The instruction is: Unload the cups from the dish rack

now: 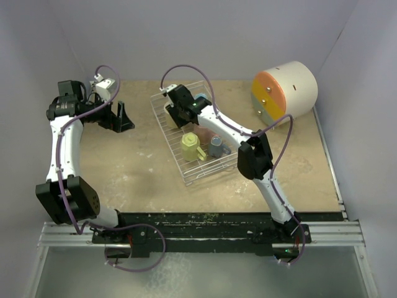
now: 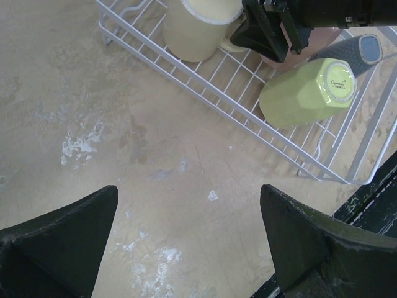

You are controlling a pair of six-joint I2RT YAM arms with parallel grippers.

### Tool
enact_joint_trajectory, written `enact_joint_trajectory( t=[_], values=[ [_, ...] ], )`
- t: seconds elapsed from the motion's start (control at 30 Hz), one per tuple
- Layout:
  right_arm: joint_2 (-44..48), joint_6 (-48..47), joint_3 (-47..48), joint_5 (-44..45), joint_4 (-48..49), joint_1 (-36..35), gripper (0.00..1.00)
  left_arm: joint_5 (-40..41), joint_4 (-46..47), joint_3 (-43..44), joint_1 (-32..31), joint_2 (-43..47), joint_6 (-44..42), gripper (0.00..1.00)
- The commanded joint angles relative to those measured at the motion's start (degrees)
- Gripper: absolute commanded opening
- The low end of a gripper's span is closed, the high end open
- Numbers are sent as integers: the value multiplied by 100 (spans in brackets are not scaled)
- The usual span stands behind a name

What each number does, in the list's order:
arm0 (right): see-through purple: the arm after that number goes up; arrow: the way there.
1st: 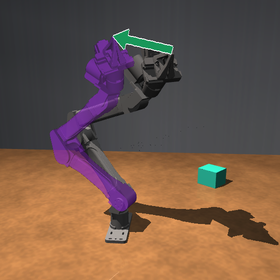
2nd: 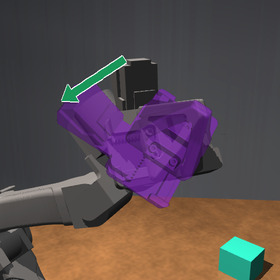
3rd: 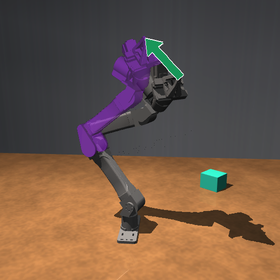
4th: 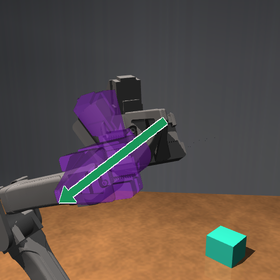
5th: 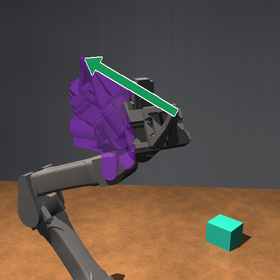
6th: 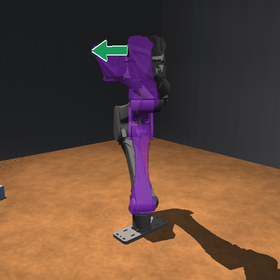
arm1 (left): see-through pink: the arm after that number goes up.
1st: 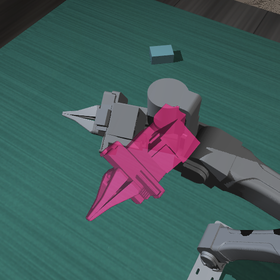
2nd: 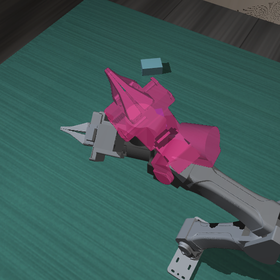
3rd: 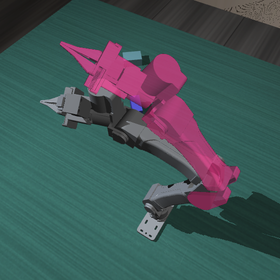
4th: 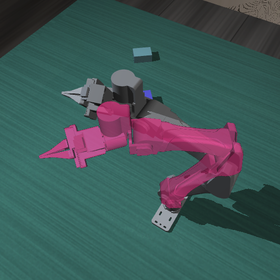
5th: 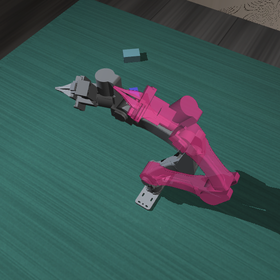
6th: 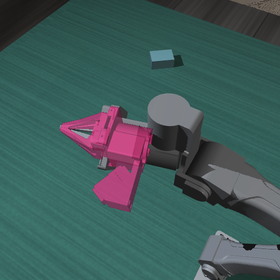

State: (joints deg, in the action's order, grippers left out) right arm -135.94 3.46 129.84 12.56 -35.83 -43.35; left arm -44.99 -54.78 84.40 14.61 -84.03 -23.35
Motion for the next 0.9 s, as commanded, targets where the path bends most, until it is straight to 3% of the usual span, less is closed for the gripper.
enact_joint_trajectory(
  t=[0.0,0.17,0.43,0.6,0.87],
  values=[
    [50,-270,128,364,411,6,46,-324,-51,51,42,108,-122,100],
    [89,-323,-34,373,800,11,35,-313,-111,57,44,168,-204,100],
    [316,-209,-455,58,1311,11,0,-320,-175,67,52,215,-233,99],
    [653,95,-973,-44,1733,11,0,-337,-206,68,61,255,-240,100],
    [1949,890,-2336,-72,3138,28,0,-410,-197,-40,67,305,-224,99]
  ],
)
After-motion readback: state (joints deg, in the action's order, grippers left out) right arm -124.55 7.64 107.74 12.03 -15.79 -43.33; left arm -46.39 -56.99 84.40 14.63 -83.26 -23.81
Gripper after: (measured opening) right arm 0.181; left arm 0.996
